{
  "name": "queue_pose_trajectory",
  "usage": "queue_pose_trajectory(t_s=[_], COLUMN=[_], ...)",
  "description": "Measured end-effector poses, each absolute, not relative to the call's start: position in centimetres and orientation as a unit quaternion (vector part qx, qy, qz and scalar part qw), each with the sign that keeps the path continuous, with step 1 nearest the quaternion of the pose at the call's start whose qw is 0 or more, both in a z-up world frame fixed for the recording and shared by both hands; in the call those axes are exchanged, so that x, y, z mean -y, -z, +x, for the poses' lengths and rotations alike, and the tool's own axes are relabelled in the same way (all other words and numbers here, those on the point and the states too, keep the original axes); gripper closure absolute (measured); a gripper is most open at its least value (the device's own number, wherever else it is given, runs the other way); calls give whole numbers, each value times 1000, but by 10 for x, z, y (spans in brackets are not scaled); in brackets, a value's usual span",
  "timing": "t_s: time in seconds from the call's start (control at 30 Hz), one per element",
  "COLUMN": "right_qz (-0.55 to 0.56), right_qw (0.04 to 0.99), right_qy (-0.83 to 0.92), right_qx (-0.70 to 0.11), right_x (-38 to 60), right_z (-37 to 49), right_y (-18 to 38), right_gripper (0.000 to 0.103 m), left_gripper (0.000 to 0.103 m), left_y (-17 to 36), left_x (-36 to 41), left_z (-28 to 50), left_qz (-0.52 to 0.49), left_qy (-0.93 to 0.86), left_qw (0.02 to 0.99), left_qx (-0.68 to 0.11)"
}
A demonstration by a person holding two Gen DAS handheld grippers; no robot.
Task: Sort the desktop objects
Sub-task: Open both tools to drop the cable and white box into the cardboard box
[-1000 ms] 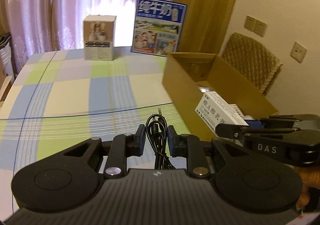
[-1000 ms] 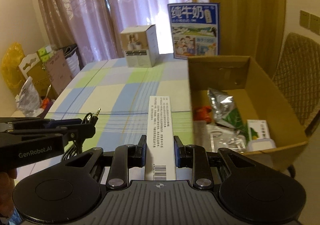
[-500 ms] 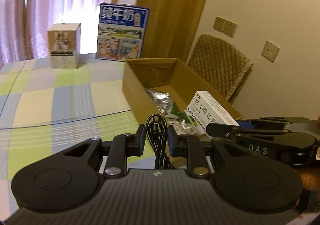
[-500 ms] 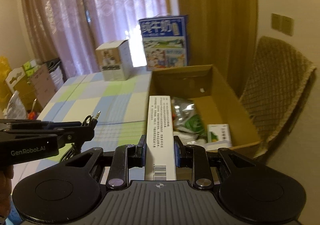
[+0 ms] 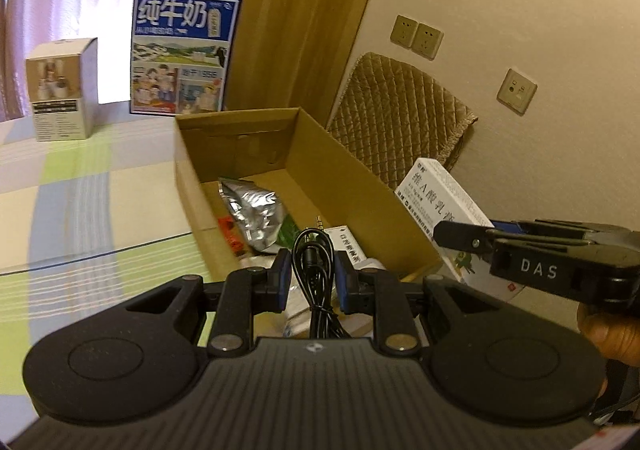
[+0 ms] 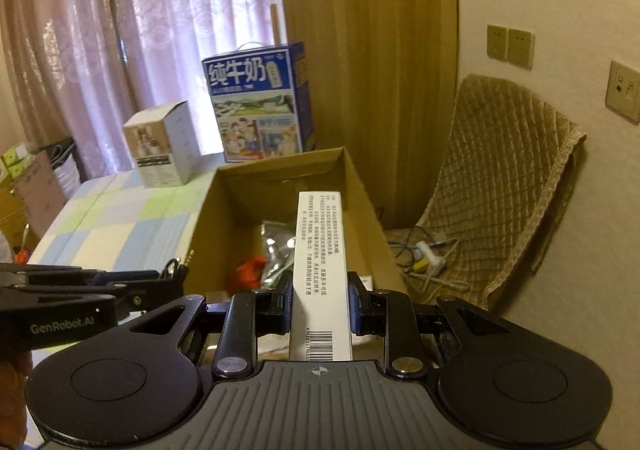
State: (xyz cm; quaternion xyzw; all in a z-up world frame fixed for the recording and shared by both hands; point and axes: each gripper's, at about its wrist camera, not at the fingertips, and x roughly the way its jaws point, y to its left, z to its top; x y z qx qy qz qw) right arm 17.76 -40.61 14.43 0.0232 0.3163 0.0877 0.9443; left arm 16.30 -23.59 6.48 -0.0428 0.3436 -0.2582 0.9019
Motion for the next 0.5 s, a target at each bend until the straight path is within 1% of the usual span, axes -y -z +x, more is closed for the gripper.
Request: queue_pose_trajectory(t_s=[0.27,0.37,0.5], right_qz=[19,15,12], right_qw=[943,942,939], right_qy=[-83,-86,-92], right_qx=[-321,-323,-330], right_x=[417,417,414], right_z=[213,222,234], right_y=[-137,-133,-126], right_gripper=[80,80,80], left_gripper=[84,60,60], left_y=[-50,-49,-48], left_x=[261,261,250], left_z=[208,219,219], left_qz=[-60,-66,-63], left_qy=[267,256,243], left_qw=[897,901,907], left_qx=[-348,-344,-339])
